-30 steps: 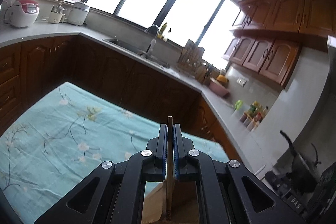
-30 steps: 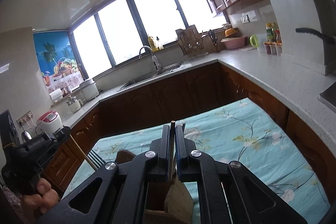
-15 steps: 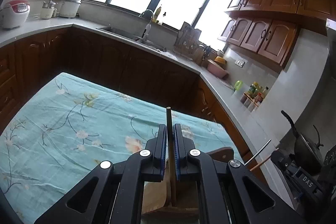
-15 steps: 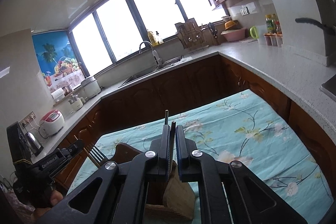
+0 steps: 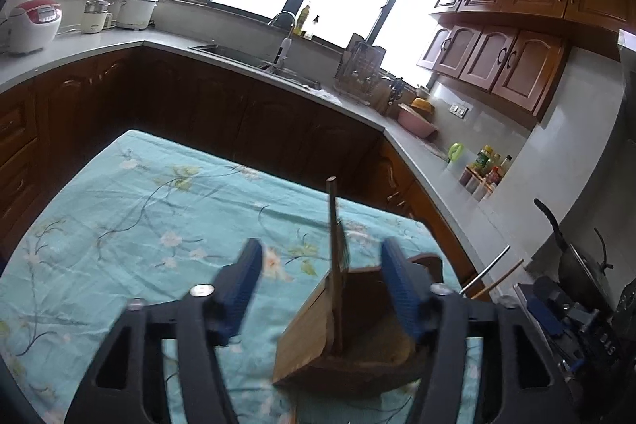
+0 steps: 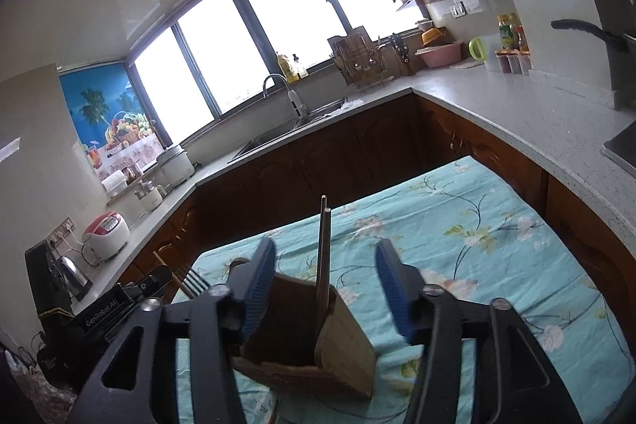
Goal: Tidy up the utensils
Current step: 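Lower both chopsticks into the caddy and open both tools, then withdraw both tools back over the remaining utensils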
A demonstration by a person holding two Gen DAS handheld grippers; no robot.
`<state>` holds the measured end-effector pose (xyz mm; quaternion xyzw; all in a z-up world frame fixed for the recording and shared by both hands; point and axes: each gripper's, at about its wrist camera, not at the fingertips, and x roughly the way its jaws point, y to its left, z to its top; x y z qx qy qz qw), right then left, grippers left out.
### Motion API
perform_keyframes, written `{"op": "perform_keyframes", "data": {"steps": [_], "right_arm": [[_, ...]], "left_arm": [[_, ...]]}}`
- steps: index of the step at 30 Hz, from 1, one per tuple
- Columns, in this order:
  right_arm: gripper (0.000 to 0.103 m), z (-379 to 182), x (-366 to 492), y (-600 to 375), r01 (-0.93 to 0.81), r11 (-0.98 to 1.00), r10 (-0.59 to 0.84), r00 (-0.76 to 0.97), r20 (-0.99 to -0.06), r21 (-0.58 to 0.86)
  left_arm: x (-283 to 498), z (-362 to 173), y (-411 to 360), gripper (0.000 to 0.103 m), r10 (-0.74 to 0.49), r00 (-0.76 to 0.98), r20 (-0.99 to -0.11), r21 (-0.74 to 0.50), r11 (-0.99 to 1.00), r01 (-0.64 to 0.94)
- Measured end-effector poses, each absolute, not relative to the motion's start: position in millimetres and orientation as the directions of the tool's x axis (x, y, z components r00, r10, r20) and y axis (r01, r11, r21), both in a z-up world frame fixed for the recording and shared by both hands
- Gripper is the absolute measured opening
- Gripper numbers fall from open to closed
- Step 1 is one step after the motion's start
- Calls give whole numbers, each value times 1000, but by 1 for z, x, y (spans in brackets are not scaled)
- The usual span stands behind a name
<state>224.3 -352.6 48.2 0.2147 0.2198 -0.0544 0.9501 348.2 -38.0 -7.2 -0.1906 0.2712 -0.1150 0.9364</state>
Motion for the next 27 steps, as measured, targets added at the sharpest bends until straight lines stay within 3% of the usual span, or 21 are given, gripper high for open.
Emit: {"op": "perform_keyframes", "data": {"steps": [2,7,27], "right_arm": [[77,48,217,-352,202,901,-14,899,-438,384],[91,44,199,-350,200,891,1,896,-443,407],[93,22,128,-313,192,886,60,855,-515,422]], "left_arm": [[339,-6,-35,81,-310,824,-475,-415,904,101],[311,-2,-24,83,-305,802,-513,-410,908,83],[191,15,4,84,-271,745,-610,-354,934,49]]}}
